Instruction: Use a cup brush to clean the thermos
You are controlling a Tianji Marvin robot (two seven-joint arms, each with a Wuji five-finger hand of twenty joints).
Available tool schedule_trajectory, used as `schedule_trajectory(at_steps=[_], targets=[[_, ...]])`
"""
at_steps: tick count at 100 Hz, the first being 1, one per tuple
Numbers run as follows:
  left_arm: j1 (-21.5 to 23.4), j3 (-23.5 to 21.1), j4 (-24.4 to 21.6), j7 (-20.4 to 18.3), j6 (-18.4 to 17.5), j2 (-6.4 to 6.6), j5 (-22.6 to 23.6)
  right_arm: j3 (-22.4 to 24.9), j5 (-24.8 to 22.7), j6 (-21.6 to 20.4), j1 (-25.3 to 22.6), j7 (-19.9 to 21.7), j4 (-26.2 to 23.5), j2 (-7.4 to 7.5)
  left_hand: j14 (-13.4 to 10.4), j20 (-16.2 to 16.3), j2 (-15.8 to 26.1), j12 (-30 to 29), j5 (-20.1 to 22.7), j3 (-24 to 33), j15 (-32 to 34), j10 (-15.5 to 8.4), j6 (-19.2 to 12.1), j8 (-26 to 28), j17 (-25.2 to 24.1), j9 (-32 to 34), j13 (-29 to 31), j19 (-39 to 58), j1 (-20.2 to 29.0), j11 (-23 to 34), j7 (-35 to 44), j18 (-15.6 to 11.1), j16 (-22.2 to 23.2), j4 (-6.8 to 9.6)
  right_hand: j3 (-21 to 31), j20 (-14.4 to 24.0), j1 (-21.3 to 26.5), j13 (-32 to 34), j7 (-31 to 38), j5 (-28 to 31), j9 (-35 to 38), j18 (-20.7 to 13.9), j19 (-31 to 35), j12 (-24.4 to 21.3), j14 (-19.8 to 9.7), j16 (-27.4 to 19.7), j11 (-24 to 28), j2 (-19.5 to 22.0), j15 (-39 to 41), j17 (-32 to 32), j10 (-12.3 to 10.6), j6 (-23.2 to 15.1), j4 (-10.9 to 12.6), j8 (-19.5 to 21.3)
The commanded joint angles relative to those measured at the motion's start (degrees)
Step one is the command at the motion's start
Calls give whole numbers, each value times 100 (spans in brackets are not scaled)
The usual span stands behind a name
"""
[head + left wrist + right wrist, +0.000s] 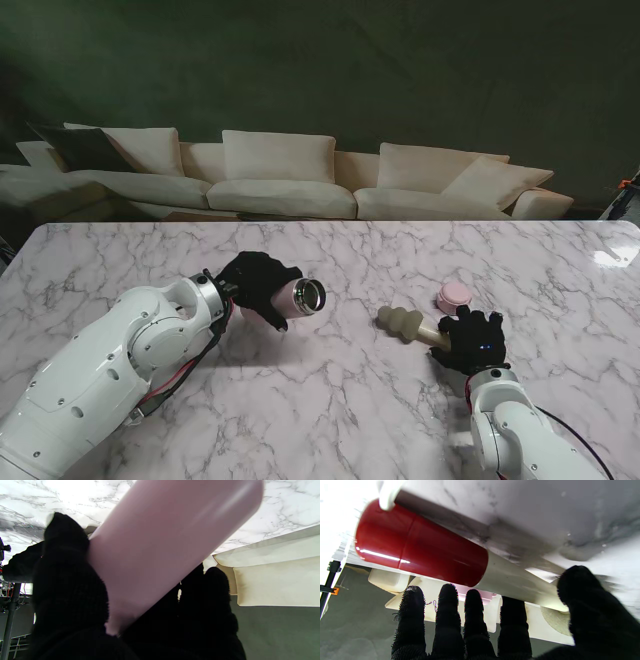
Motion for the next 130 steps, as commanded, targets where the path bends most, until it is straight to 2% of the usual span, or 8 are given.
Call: schedule_trajectory(at_steps=[1,12,28,47,59,79,93,130], targets=[[-31,10,-29,-81,-11,-2,-12,-50,3,80,20,36,61,-25,114,162,1415,174,635,3272,466,-379,-1004,294,-7,562,281,209,1108,897,960,-223,147,366,254,40,302,-15,187,208,-45,84,93,-38,76,78,22,113,115,15,64,-341,-73,-26],[-42,23,-27,-94,-16,-2,-32,-101,-21,138,72,28,138,-19,121,164,1420,171,630,3265,471,-376,-1003,292,-11,561,281,214,1099,904,956,-220,148,361,272,-8,941,51,1293,268,128,78,138,-50,69,50,-60,-134,128,76,7,-937,-539,-856],[-50,39,-16,-105,-21,-2,-50,-138,24,152,121,-74,222,-29,120,169,1419,168,633,3267,479,-368,-997,283,-8,565,285,225,1103,916,950,-214,150,359,618,-40,1443,217,1910,1288,781,130,141,-58,60,40,-88,-108,164,120,-174,-1277,-643,-834],[-48,43,-21,-117,-16,-3,-74,-74,72,7,108,-200,224,-41,126,173,1424,162,635,3265,487,-363,-990,275,-4,562,286,238,1100,926,948,-207,152,351,809,-232,1723,928,2056,1386,1898,347,23,-148,345,-141,-438,9,-54,245,-235,-823,-751,-15],[-58,55,-18,-132,-18,-2,-85,61,-18,-179,30,-129,115,-14,129,174,1428,157,636,3267,487,-360,-993,273,-9,560,285,240,1107,931,950,-200,152,347,504,-420,1891,1748,2137,1064,2562,293,-3,-198,391,-197,-635,347,-207,595,-275,-909,-710,602],[-49,42,-23,-125,-23,-4,-97,220,-103,-413,-51,-47,9,9,132,174,1429,155,641,3268,493,-350,-988,271,-8,566,294,244,1110,947,953,-202,151,342,164,-517,2196,2888,2396,741,3675,280,339,-27,446,-94,-114,637,-31,1420,-310,-828,-621,942],[-49,45,-27,-140,-18,-3,-103,243,-108,-503,-41,-113,42,12,132,175,1434,150,643,3265,492,-360,-994,267,-12,561,287,246,1106,954,953,-196,150,336,49,-617,2277,3485,2485,671,3965,312,601,395,344,74,845,676,201,1821,-428,-891,-588,956],[-48,43,-32,-148,-21,-2,-101,399,-306,-632,-126,-284,1,37,133,176,1439,146,641,3271,494,-362,-993,267,-16,562,287,251,1110,971,958,-196,149,326,-34,-244,2152,4859,2409,667,4086,499,1666,1699,-72,1442,1929,681,2571,2930,-606,-1191,-591,973]])
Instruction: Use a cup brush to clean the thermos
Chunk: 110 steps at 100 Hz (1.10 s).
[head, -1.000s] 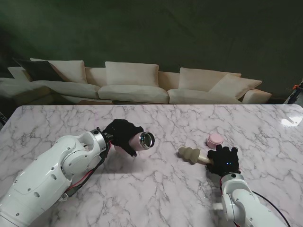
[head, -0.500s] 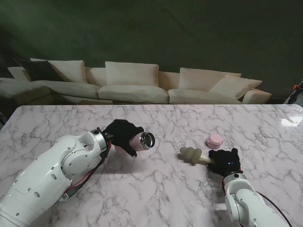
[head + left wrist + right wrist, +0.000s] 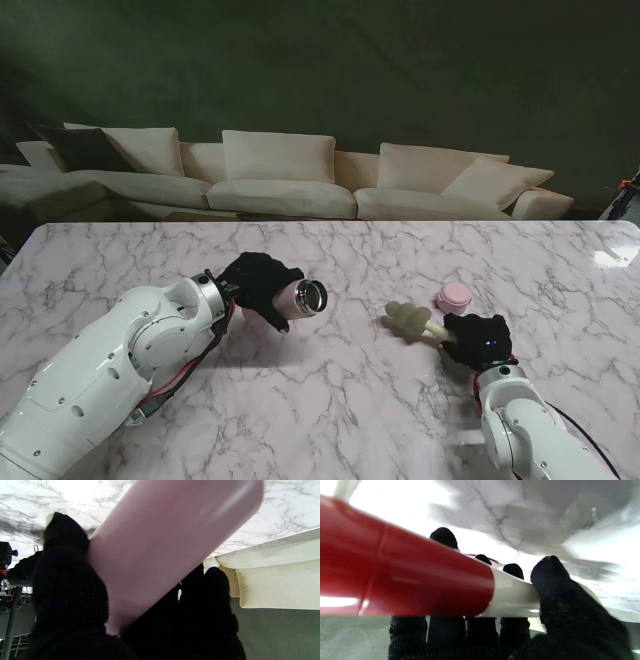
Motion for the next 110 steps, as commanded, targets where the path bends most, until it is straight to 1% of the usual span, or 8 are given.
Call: schedule_trajectory(at_steps=[1,18,32,40,50,67,90,110], targets=[[-22,1,-34,-86,-16,-2,-8,64,-67,-76,-67,-51,-40,33,125,168,1438,160,638,3272,457,-363,-993,267,-13,561,288,236,1115,925,959,-207,149,326,384,180,613,369,468,245,90,291,314,266,-201,390,421,700,743,144,-134,-1058,213,84],[-49,29,-32,-117,-49,4,0,248,-193,-290,-182,-112,-188,48,128,168,1443,159,635,3271,452,-370,-996,264,-20,553,275,234,1116,927,957,-204,148,320,535,605,554,414,473,289,478,116,1037,745,-495,1018,888,587,2669,682,-387,-924,189,-163],[-138,99,-11,-205,-122,22,29,498,-348,-587,-344,17,-438,77,122,166,1451,161,633,3268,451,-378,-998,266,-23,549,271,231,1118,932,959,-210,148,317,602,916,527,416,475,340,615,108,1557,825,-571,1278,924,530,3604,1038,-401,-846,179,-330],[-214,155,7,-280,-179,36,42,648,-449,-755,-441,84,-604,91,116,166,1457,158,632,3261,450,-384,-1009,267,-23,540,270,231,1115,929,960,-210,147,314,647,1138,520,415,479,368,650,53,1963,814,-741,1462,878,502,4073,1328,-374,-790,174,-394],[-338,246,58,-376,-233,50,42,836,-506,-980,-557,195,-848,96,118,166,1454,161,635,3258,450,-379,-1009,269,-23,545,275,230,1116,935,964,-210,146,313,704,1327,501,421,471,416,776,-3,2384,790,-888,1635,886,474,4503,1714,-335,-637,164,-481],[-614,479,211,-529,-280,68,28,1163,-622,-1397,-741,543,-1352,107,110,166,1461,160,627,3256,452,-392,-1018,269,-14,539,279,233,1117,936,966,-222,147,310,788,1423,471,416,427,505,1075,40,2705,784,-942,1851,958,430,4988,2108,-306,-378,146,-625],[-1004,910,436,-732,-178,67,-143,1493,-719,-2061,-812,1117,-2056,126,106,167,1456,160,635,3254,459,-403,-1039,268,3,556,291,246,1112,949,978,-229,150,309,873,1427,469,404,325,625,1447,192,2878,811,-855,2046,1051,388,5385,2352,-269,34,135,-860],[-1204,1178,456,-927,93,47,-368,1437,-583,-2384,-574,1787,-2439,140,118,170,1437,156,658,3269,469,-399,-1040,259,10,572,309,262,1102,951,987,-219,154,305,1022,1398,427,395,277,699,1590,319,2923,810,-729,2091,1044,370,5480,2380,-198,271,103,-994]])
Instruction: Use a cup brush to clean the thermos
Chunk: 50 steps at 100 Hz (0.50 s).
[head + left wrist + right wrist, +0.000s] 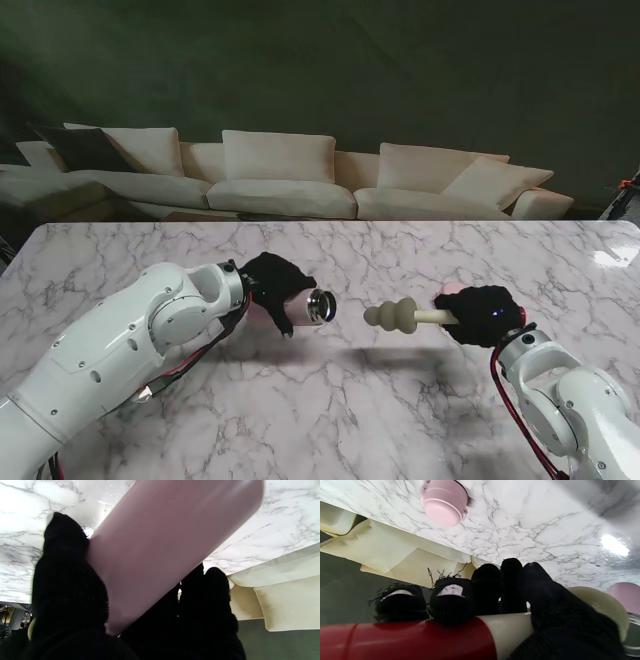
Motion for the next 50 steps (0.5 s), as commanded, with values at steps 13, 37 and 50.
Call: schedule_trajectory(at_steps=[13,37,50], targets=[[-208,181,-13,-200,159,-49,-117,-203,-73,-151,383,264,-242,46,115,169,1430,153,668,3281,465,-403,-1043,254,19,582,319,223,1100,947,989,-223,155,303,295,143,223,246,45,127,383,326,866,78,-63,718,301,191,1605,401,83,111,13,-164],[-451,499,100,-259,248,-75,-274,-477,-62,-182,724,654,-318,64,116,169,1421,154,673,3303,471,-395,-1042,248,32,591,330,241,1080,949,988,-219,158,292,282,129,252,249,49,129,426,331,905,89,-77,741,325,199,1664,458,80,118,15,-169],[-523,598,122,-247,286,-92,-330,-602,-122,-273,854,877,-370,84,126,170,1417,153,679,3315,480,-393,-1041,248,35,594,341,250,1079,951,989,-214,162,290,259,118,269,245,33,116,432,336,925,96,-86,754,336,238,1696,481,71,135,16,-178]])
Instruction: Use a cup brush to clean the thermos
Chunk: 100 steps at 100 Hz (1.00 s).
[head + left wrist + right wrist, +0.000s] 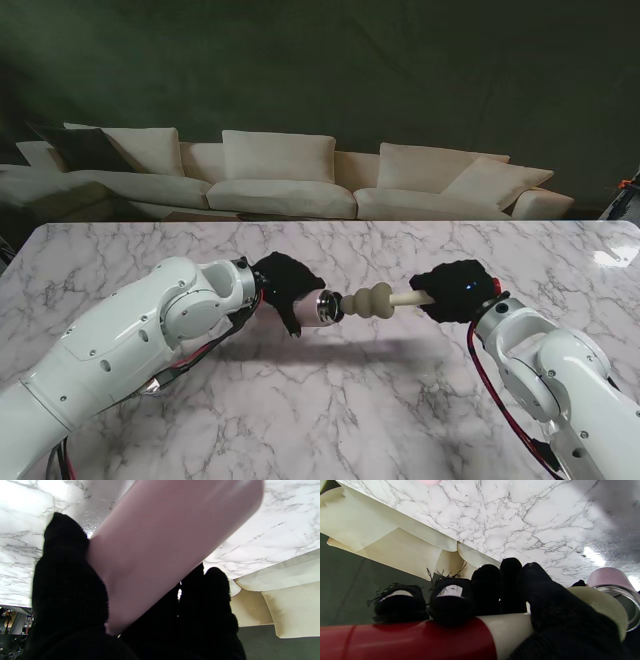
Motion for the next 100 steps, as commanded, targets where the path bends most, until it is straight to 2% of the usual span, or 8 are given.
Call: schedule_trajectory(at_steps=[1,29,46,57,100], targets=[[-91,48,-2,-66,39,-52,-27,-87,-67,-89,98,72,-96,18,121,168,1416,154,673,3313,475,-394,-1043,246,38,595,341,242,1074,950,986,-222,162,292,233,117,271,245,31,104,308,333,925,96,-99,713,331,241,1688,399,71,106,16,-123],[-233,213,46,-100,79,-74,-141,-359,-133,-75,315,460,-133,39,120,165,1409,155,681,3338,487,-393,-1045,248,45,605,346,255,1071,958,989,-220,169,283,98,92,394,245,-7,-1,290,357,977,126,-103,730,372,382,1735,419,60,238,40,-92],[-325,340,140,-46,155,-109,-241,-605,-231,124,443,645,-133,39,128,167,1408,166,685,3350,496,-391,-1043,253,48,603,347,270,1071,967,998,-213,175,273,68,67,451,247,-35,7,342,357,1031,137,-138,767,401,388,1826,530,71,392,59,-130],[-349,392,131,-38,203,-122,-274,-737,-263,199,533,910,-193,41,142,177,1401,184,691,3361,537,-353,-1023,256,85,617,383,306,1072,996,1004,-188,196,271,64,45,454,248,-39,19,365,346,1062,145,-179,792,423,384,1885,584,67,432,60,-149],[-158,214,-134,-8,171,-119,-249,-1207,-190,541,830,1298,-186,31,195,218,1372,226,731,3402,685,-304,-963,268,190,671,481,448,1058,1102,1028,-119,277,263,81,-28,466,248,-58,46,405,297,1149,166,-277,843,472,376,2002,717,57,479,62,-173]])
